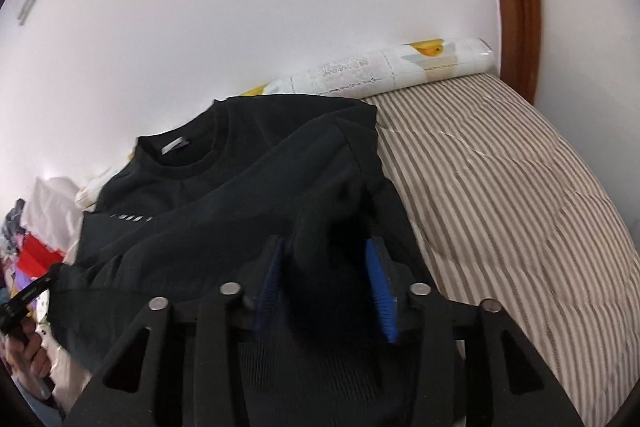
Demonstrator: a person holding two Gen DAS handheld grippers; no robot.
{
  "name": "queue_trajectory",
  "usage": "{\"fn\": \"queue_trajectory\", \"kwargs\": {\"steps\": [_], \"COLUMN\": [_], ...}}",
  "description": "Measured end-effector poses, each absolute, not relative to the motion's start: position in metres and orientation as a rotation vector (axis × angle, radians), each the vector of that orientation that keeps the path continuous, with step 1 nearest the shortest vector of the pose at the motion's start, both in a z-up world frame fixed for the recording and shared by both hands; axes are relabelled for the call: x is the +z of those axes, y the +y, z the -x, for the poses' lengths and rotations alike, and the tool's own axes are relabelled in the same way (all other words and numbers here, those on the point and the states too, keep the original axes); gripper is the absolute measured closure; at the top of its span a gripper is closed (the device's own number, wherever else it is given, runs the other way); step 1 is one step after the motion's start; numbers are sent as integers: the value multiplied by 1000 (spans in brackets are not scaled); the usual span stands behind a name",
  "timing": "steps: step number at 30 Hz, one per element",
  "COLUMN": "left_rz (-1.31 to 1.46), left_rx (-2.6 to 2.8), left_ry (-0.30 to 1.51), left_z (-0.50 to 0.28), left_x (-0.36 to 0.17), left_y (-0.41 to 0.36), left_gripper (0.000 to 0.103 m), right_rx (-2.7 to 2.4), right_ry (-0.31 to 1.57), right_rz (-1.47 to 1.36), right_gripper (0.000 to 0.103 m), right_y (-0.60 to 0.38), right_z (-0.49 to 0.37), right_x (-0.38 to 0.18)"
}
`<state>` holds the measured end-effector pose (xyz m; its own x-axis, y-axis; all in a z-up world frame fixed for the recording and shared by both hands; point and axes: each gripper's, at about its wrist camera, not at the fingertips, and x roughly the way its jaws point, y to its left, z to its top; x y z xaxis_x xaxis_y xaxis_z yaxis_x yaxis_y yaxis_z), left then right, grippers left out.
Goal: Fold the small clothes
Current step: 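Lift the hem with both tools and fold it toward the collar, then open both tools to release the folded hem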
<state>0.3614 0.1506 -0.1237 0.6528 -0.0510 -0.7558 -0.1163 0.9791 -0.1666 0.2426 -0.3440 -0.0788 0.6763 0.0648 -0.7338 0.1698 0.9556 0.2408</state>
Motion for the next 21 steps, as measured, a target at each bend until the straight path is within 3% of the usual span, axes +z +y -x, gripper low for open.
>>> {"fn": "queue_trajectory", "kwargs": {"steps": [3, 6, 15, 21], "left_rz": [223, 222, 386, 493], "left_rx": [20, -1, -83, -88], "left_ry": [871, 858, 890, 920], "left_z": [-345, -315, -232, -223], "left_x": [-120, -119, -141, -163], "left_y": [152, 153, 175, 189], "left_gripper": [63, 54, 45, 41], "right_rx": [-71, -101, -106, -105], "right_ry": [827, 833, 937, 917], "right_rz": [-248, -217, -255, -311], "right_gripper": [53, 50, 43, 36], "right_y": [-345, -344, -340, -338], "right_z": [-209, -176, -124, -122], "right_x": [-69, -68, -98, -97]}}
